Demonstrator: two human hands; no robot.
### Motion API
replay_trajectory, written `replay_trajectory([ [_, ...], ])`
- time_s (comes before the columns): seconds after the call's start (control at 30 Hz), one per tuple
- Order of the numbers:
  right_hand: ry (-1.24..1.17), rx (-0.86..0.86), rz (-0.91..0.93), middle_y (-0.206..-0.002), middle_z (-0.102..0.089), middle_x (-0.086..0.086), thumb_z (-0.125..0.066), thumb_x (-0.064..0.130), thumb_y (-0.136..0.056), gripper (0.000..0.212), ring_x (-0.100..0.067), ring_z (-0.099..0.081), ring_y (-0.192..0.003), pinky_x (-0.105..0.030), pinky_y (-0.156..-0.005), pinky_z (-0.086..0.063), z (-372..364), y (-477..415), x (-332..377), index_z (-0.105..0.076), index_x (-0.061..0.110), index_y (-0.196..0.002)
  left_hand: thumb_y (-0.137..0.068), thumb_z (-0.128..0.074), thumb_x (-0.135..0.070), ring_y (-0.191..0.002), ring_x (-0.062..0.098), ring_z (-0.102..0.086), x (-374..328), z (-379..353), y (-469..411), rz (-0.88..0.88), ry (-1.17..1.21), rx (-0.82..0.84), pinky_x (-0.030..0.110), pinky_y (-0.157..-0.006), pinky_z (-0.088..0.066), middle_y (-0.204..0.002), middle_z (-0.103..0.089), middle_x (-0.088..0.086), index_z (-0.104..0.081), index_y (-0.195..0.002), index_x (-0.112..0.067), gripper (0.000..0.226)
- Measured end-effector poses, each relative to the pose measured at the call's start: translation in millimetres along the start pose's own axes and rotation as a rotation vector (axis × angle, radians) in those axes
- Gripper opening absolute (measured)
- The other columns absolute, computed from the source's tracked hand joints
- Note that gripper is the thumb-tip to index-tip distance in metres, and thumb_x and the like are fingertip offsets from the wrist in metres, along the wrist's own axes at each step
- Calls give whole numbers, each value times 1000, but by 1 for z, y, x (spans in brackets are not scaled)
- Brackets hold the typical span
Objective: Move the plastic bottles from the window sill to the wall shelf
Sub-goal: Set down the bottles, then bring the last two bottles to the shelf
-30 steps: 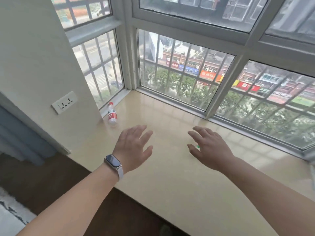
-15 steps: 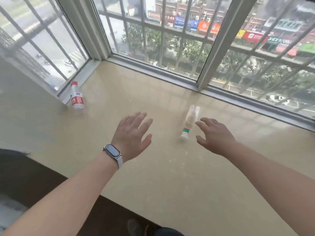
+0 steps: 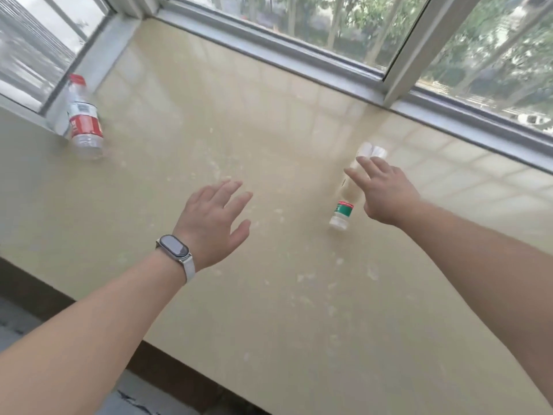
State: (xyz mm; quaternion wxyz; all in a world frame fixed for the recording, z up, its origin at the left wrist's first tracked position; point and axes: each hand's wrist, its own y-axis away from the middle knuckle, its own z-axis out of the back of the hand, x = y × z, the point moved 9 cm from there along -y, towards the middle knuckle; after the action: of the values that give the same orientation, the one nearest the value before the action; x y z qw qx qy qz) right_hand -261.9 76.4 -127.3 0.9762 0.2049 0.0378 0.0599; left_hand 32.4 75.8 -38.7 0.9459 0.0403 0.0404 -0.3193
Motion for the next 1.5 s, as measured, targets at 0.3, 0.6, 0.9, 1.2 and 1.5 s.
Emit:
replay_trajectory([
  [0.3, 134, 70, 64, -151, -34, 0, -62, 32, -83, 66, -24, -16, -146, -49, -116, -13, -11, -34, -6, -34, 26, -143, -87, -49, -40, -121, 33, -52, 32, -13, 1, 62, 51, -1, 45, -99, -35, -133, -61, 13, -65, -124, -11, 50],
  [0.6, -110, 7, -42, -123, -53, -8, -65, 49, -77, 65, -32, -50, -110, -42, -88, -41, 11, -40, 73, -47, 18, -131, -86, -46, -43, -120, 38, -56, 126, -12, 4, 177, 101, 54, 53, -99, -42, -135, -58, 14, -62, -127, -12, 54],
  [0.9, -583, -140, -226, -118, -53, -3, -72, 49, -78, 65, -26, -49, -110, -36, -90, -43, 51, -75, 190, -50, 17, -129, -83, -46, -44, -127, 35, -50, 280, -5, 5, 449, 234, -37, 50, -99, -41, -140, -55, 13, -60, -131, -14, 58],
  [1.2, -814, -288, -348, -104, -51, 7, -73, 65, -73, 65, -13, -50, -99, -27, -83, -44, 99, -119, 293, -54, 22, -119, -84, -52, -36, -124, 37, -48, 420, -19, 2, 684, 275, -61, 47, -95, -41, -140, -52, 13, -59, -131, -15, 52],
  [1.5, -840, -221, -364, -107, -47, 12, -76, 57, -75, 65, -9, -47, -103, -26, -84, -43, 106, -152, 331, -51, 23, -124, -81, -69, -41, -126, 34, -46, 481, -74, -20, 912, 576, -53, 43, -107, -38, -137, -47, 16, -36, -149, -18, 80],
])
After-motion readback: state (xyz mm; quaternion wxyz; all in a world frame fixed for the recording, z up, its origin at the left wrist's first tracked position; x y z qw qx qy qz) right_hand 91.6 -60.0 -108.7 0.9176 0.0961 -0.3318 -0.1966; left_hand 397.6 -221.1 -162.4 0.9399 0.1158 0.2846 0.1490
